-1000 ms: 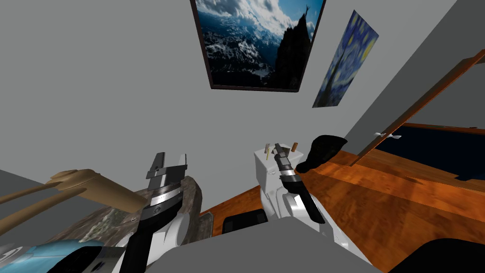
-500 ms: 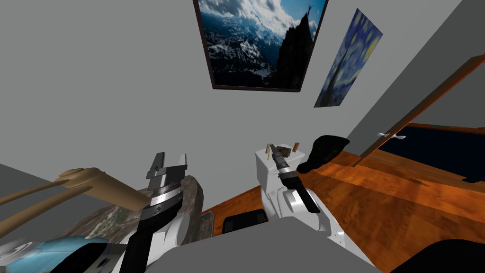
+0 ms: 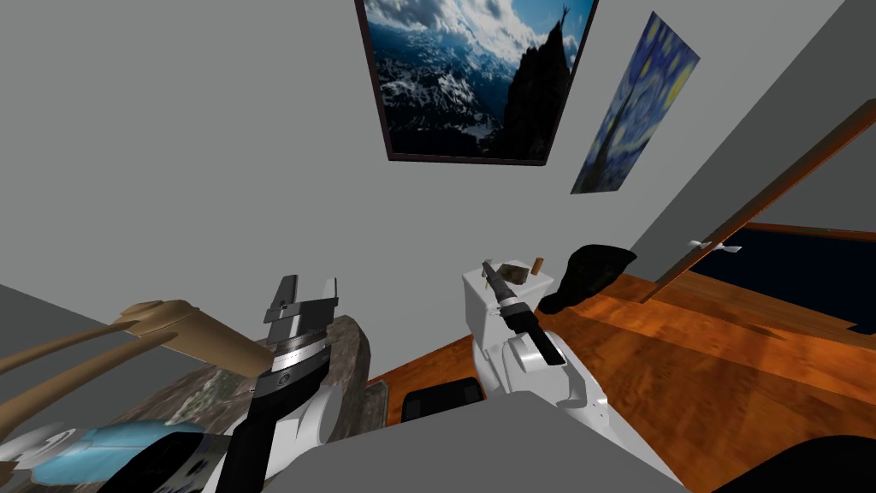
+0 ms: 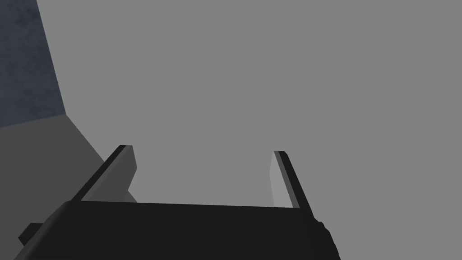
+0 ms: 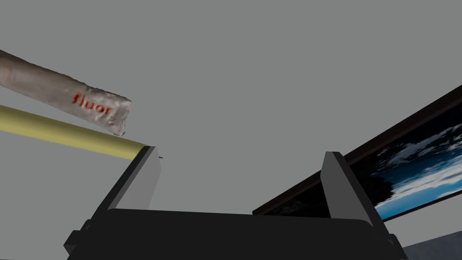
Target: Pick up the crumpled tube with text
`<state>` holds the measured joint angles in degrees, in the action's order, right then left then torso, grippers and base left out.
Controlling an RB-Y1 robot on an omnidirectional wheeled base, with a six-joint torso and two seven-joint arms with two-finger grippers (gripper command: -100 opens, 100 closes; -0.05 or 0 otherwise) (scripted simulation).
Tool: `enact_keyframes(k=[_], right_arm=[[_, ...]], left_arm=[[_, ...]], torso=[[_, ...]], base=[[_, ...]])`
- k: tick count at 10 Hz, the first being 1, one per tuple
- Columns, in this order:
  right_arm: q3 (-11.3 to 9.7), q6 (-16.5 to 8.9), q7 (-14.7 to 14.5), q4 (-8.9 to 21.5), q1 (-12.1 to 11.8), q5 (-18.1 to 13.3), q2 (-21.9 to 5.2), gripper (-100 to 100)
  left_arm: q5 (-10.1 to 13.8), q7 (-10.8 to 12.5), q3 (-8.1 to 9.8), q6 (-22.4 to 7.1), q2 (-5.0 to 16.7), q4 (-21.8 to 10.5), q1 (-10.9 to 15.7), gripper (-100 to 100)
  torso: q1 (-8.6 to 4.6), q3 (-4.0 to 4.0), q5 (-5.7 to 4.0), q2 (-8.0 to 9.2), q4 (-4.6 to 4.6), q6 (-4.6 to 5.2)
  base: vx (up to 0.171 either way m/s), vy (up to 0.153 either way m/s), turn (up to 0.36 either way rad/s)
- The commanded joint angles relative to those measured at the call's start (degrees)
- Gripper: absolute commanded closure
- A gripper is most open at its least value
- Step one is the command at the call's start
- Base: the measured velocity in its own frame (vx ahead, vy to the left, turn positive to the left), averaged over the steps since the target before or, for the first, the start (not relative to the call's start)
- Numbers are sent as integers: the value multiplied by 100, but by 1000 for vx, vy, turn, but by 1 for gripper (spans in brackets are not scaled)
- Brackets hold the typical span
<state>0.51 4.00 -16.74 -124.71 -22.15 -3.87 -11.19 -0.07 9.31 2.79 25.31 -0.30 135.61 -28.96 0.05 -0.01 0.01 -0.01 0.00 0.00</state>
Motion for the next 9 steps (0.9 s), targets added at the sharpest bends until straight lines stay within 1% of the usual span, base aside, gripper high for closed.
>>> enact_keyframes(k=[1, 2, 3, 5, 6, 7, 8, 9], right_arm=[[6, -286, -150, 99, 135, -59, -66, -100], [13, -451, -248, 171, 241, -98, -112, -100], [13, -514, -248, 171, 241, -98, -112, -100], [27, -882, -451, 325, 463, -180, -205, -100], [27, -944, -451, 325, 463, -180, -205, -100], [34, -1167, -555, 407, 578, -222, -255, -100], [42, -1325, -661, 493, 696, -265, -309, -100], [42, -1394, -661, 493, 696, -265, -309, -100]], left_arm=[[0, 0, 0, 0, 0, 0, 0, 0], [0, 0, 0, 0, 0, 0, 0, 0], [0, 0, 0, 0, 0, 0, 0, 0], [0, 0, 0, 0, 0, 0, 0, 0], [0, 0, 0, 0, 0, 0, 0, 0], [0, 0, 0, 0, 0, 0, 0, 0], [0, 0, 0, 0, 0, 0, 0, 0], [0, 0, 0, 0, 0, 0, 0, 0]], torso=[[0, 0, 0, 0, 0, 0], [1, 0, 0, -1, 0, 0], [3, 0, 1, 0, 0, 0], [0, 0, 0, -1, 0, 0], [2, 0, 0, -1, 0, 0], [0, 0, 0, 0, 0, 1], [1, 0, 0, -1, 0, 0], [2, -1, 1, -1, 0, 0]], base=[[0, 18, 28], [-1, 25, 25], [-1, 18, 6], [-1, 17, 25], [0, 14, 7], [2, 16, 15], [1, 21, 27], [-1, 16, 10]])
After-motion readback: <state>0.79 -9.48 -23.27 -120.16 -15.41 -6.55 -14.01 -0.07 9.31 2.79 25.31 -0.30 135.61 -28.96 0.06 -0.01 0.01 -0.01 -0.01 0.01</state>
